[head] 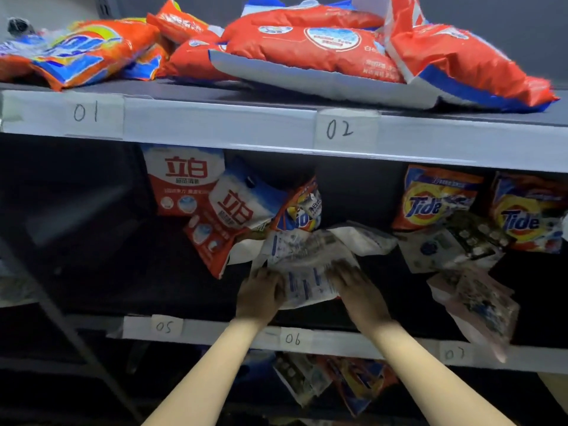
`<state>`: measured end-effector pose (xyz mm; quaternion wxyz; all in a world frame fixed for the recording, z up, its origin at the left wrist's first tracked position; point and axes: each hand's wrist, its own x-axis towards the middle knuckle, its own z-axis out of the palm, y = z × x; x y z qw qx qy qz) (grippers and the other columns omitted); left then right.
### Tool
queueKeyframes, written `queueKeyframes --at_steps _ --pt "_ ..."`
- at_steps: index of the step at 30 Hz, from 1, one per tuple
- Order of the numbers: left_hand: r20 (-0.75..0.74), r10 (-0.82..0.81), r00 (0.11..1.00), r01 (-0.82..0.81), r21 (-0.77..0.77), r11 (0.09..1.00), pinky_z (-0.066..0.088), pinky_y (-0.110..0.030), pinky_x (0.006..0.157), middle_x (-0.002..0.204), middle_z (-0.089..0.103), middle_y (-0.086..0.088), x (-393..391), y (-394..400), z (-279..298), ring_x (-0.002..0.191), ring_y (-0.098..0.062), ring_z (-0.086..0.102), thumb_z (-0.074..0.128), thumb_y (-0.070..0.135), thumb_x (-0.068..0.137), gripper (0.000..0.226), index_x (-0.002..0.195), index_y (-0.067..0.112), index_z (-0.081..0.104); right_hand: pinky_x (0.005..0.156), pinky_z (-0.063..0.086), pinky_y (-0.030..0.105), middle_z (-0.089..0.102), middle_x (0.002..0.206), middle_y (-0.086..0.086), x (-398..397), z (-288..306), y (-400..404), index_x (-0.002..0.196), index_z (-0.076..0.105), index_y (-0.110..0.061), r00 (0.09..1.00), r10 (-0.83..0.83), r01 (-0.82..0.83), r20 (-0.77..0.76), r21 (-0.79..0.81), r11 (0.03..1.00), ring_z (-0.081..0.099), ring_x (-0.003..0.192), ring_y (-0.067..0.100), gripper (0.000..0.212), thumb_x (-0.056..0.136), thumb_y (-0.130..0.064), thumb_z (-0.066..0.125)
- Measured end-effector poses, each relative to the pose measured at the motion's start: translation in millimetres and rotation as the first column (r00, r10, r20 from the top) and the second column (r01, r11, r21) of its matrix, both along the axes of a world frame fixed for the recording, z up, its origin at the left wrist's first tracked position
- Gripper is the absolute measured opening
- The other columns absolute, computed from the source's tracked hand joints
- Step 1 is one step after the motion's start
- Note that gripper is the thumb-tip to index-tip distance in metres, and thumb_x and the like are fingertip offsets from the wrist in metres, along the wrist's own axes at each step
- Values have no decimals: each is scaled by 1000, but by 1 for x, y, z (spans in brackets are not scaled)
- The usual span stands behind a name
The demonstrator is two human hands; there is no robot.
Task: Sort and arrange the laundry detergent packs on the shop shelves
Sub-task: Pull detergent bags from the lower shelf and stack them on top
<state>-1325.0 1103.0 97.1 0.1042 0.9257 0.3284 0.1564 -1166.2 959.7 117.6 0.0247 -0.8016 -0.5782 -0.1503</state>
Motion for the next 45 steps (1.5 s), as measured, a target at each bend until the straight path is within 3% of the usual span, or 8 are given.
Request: queueKeyframes --at_steps 4,10,17,23,27,32,37,45 --pt "130 -15 991 17 -15 1000 51 -35 69 91 69 -4 -1 10 -13 82 -28 65 38 36 82 40 86 15 72 67 59 34 73 97 8 4 0 7 94 74 -10 1000 -21 23 -12 98 995 71 86 24 62 35 3 88" --pt "205 -40 978 80 -192 978 37 -28 94 122 59 -6 -5 11 2 114 -25 51 47 20 95 29 116 14 65 75 53 33 67 114 6 -5 8 3 115 65 -15 955 -158 218 -249 237 947 65 100 27 44 77 6 59" --pt "586 182 790 54 -362 930 34 -15 75 99 66 -6 -14 25 39 91 -15 56 49 3 94 20 96 4 68 73 46 23 67 105 2 -14 26 -29 117 62 -14 667 -107 547 -738 387 742 63 101 24 27 92 -7 55" --pt "548 188 815 306 -683 663 37 -24 99 116 60 10 2 12 45 116 -10 54 53 28 96 13 106 31 60 74 56 30 73 92 1 -21 47 -78 105 63 -8 303 258 710 -917 398 580 70 86 21 23 84 -15 68" --pt "573 28 819 521 -764 382 40 -35 105 134 54 14 17 -8 55 123 -7 52 56 71 76 66 131 36 50 63 57 27 74 96 6 -40 50 -106 107 60 -13 59 421 705 -905 337 625 72 84 23 88 36 -56 89" --pt "654 166 738 646 -756 105 56 -34 76 102 73 -6 31 -37 69 93 -22 70 61 33 88 17 99 30 74 60 57 28 73 99 12 -54 38 -125 109 60 -15 -193 396 708 -898 152 690 72 82 24 98 24 -54 91" --pt "562 390 729 568 -815 114 57 -37 69 87 75 -7 33 -75 54 79 -27 71 61 34 87 14 91 25 71 75 55 37 74 96 7 -56 20 -145 113 58 -16 -225 282 757 -933 15 653 71 86 24 47 72 -40 64" --pt "498 472 727 456 -865 211 55 -37 66 72 74 -1 45 -136 54 65 -23 71 64 34 89 6 91 28 62 74 56 33 74 96 3 -65 14 -211 113 62 -13 -88 220 776 -971 72 626 72 87 22 55 68 -44 70"
